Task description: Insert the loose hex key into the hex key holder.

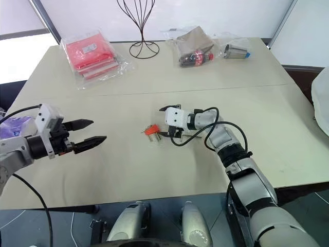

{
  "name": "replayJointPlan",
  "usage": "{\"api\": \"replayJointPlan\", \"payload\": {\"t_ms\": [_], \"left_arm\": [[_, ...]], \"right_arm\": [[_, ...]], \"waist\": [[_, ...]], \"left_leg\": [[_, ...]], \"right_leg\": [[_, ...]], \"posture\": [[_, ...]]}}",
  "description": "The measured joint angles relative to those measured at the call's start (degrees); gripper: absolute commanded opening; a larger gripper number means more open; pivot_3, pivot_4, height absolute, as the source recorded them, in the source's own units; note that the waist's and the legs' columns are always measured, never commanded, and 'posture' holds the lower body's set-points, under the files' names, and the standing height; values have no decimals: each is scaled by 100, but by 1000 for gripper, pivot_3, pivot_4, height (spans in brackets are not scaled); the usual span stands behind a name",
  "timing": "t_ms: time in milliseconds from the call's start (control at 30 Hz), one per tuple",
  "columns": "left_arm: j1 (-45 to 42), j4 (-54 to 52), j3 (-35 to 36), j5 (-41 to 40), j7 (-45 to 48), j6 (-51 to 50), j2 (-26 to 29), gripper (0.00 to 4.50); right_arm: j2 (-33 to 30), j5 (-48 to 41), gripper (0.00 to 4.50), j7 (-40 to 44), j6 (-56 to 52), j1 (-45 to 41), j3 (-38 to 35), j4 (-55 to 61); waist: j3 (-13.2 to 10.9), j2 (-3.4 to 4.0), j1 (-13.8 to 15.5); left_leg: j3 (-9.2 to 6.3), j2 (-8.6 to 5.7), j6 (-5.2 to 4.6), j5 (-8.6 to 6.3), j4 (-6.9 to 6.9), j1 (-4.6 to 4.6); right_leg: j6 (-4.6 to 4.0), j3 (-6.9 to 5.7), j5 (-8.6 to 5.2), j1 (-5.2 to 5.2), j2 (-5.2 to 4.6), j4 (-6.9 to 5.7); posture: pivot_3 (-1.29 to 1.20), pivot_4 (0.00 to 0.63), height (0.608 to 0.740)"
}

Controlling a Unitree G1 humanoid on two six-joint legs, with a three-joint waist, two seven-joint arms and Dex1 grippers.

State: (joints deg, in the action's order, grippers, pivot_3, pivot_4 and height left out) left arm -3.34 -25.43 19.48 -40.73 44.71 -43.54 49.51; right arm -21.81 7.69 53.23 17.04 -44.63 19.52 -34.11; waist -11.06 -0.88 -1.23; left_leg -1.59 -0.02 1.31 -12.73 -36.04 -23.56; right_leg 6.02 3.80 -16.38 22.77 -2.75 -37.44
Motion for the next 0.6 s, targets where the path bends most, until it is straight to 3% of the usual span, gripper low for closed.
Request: {"api": "replayJointPlan", "payload": {"t_ms": [600], "left_arm": [[-65,-37,-44,16,-103,-2,2,4460]], "right_arm": [[-41,127,4500,-124,273,-40,-24,-356]], "waist": [[0,0,-4]], "left_leg": [[1,0,1,0,1,4]], "right_leg": [[-1,0,0,-2,1,-1]], "posture": [[0,150,740]]}}
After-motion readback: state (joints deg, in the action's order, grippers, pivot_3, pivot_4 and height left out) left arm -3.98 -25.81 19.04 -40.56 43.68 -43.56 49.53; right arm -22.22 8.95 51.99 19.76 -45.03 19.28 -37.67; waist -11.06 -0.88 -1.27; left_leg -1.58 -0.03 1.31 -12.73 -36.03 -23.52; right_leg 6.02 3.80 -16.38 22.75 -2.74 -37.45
